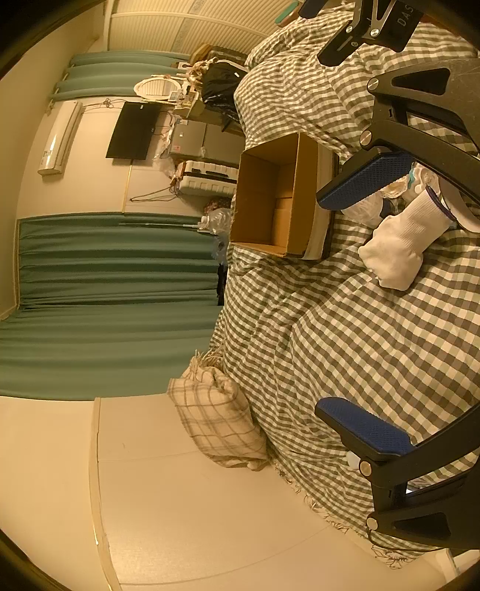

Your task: Organize objects

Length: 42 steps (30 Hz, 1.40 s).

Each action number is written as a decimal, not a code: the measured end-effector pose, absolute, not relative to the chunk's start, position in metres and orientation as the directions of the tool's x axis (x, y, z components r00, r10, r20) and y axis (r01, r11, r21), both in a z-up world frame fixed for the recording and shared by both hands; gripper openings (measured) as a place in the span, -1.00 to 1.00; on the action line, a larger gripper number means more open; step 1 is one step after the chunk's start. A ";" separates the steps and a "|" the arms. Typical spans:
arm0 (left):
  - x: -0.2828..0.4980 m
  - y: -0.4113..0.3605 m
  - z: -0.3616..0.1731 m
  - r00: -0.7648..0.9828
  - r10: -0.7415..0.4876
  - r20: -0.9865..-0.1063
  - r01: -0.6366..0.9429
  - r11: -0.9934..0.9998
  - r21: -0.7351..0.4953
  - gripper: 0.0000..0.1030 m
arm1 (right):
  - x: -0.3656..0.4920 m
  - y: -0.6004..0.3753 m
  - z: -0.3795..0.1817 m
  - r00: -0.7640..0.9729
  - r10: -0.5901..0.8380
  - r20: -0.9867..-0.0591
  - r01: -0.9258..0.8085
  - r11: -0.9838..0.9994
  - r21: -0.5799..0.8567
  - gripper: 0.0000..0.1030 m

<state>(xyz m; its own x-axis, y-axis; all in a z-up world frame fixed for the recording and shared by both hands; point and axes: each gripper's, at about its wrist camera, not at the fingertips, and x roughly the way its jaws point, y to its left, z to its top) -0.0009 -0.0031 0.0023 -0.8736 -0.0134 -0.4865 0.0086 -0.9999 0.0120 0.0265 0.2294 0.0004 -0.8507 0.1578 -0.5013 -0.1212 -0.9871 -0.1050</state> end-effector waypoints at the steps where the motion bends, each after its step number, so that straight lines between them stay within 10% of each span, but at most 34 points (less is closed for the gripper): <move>1: -0.001 -0.004 0.002 -0.873 -0.013 -0.487 0.009 -1.000 0.010 1.00 | 0.027 0.230 0.000 -0.851 0.158 -0.501 -0.121 -0.987 -0.105 0.99; 42: 0.000 -0.003 -0.003 -0.872 -0.013 -0.489 0.007 -1.000 0.014 1.00 | 0.026 0.226 -0.001 -0.850 0.156 -0.504 -0.118 -0.987 -0.105 0.99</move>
